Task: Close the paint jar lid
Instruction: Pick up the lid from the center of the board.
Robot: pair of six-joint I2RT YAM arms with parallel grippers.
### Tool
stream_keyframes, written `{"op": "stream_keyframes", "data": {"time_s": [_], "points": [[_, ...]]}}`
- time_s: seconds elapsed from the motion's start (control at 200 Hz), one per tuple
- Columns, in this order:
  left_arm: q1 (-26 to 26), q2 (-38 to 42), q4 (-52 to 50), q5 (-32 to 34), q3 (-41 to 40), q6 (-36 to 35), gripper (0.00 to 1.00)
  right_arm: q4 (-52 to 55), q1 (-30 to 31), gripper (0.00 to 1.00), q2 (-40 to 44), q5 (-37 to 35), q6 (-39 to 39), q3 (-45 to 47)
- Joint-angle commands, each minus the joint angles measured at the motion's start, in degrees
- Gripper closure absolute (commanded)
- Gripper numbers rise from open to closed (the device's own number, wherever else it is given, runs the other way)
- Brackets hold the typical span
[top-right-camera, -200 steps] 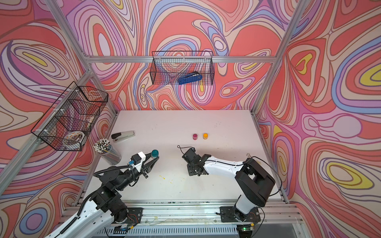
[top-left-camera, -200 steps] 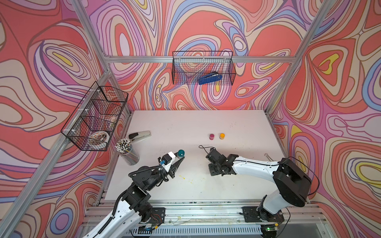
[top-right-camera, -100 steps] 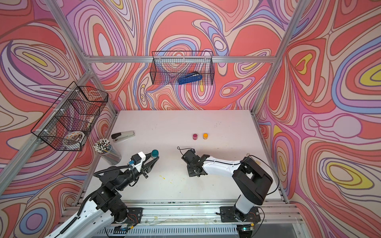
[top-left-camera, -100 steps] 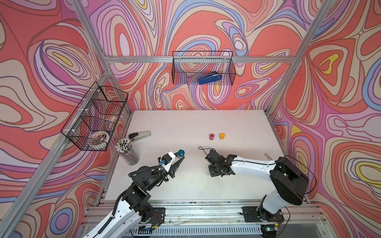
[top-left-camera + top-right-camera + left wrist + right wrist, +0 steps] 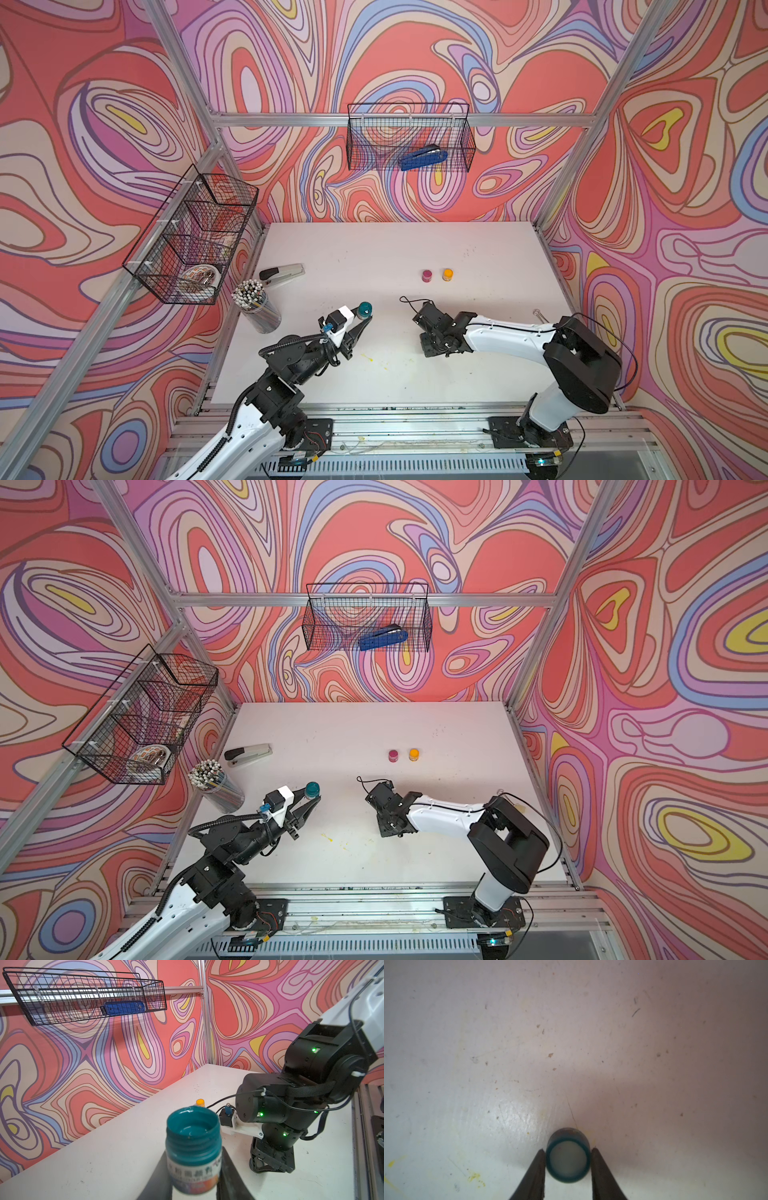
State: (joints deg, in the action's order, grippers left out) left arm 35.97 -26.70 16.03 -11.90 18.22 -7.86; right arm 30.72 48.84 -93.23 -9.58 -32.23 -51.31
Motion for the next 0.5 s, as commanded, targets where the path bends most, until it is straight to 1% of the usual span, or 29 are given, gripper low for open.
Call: {"op": "stream_keyframes", "data": {"time_s": [0.0, 0.17, 0.27, 0.376, 0.496], "points": [[-0.02, 0.04, 0.93, 0.35, 0.25, 0.20, 0.70, 2.01, 0.29, 0.72, 0.64, -1.66, 0.14, -1.60], [-0.02, -0.42, 1.56, 0.35, -0.06, 0.21, 0.70, 5.09, 0.18, 0.71, 3.05, -2.44, 2.36, -5.32], [-0.02, -1.61, 2.66, 0.11, -0.20, 0.20, 0.70, 6.53, -0.69, 0.71, 4.37, -1.65, 4.18, -7.75], [-0.02, -2.72, 3.79, -0.42, -0.51, 0.27, 0.70, 6.63, -3.50, 0.71, 6.09, 1.43, 6.68, -9.82], [-0.02, -4.13, 5.18, -1.01, -0.70, 0.28, 0.70, 6.94, -7.03, 0.71, 7.85, 6.66, 10.21, -13.25]]}}
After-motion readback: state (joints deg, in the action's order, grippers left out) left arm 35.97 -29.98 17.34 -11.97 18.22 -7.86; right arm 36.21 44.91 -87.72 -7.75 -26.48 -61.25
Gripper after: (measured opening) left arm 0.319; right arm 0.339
